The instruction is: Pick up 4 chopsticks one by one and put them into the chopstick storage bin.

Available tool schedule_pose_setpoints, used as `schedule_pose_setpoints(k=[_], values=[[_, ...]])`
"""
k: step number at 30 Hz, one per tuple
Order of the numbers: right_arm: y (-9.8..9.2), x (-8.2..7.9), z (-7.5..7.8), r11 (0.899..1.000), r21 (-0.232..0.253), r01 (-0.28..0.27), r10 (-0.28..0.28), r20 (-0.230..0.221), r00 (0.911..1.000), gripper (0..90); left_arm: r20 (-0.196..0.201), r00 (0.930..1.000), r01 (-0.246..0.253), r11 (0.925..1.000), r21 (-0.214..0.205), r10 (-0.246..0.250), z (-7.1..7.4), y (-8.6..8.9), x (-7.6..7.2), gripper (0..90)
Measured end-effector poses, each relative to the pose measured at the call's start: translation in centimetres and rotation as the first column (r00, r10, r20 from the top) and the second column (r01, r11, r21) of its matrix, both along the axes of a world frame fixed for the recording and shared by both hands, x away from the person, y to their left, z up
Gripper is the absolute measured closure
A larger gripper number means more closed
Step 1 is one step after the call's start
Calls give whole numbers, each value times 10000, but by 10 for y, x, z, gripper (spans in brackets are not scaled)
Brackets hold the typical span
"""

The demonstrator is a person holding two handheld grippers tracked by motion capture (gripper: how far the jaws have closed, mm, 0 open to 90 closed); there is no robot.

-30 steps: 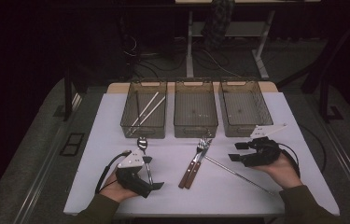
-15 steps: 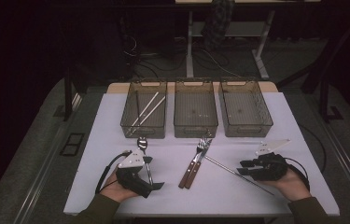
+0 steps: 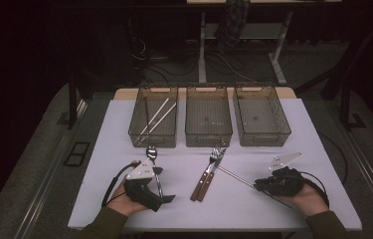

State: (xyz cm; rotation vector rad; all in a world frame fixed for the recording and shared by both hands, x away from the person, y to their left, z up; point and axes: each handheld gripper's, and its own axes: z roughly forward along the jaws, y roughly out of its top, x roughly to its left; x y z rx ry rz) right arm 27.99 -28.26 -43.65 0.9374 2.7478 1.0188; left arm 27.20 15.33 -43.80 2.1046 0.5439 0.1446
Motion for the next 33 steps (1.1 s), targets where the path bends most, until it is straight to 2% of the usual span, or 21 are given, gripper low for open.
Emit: schedule_pose_setpoints(k=[5,12,19,33], values=[[4,-1,-3,9995,-284,-117,114,-110,9999,823,2,10000,9,10000,11,-9,0,0,0,0],[8,-3,-4,9979,-615,-208,219,163,9996,835,-10,10000,19,10000,30,-19,-1,-1,0,0],[7,-3,-4,9981,-585,-207,220,222,9995,851,-16,10000,16,10000,34,-16,-1,-1,0,0],[7,-2,-3,9986,-534,-38,41,50,10000,855,10,10000,31,10000,39,-31,0,-1,0,0]])
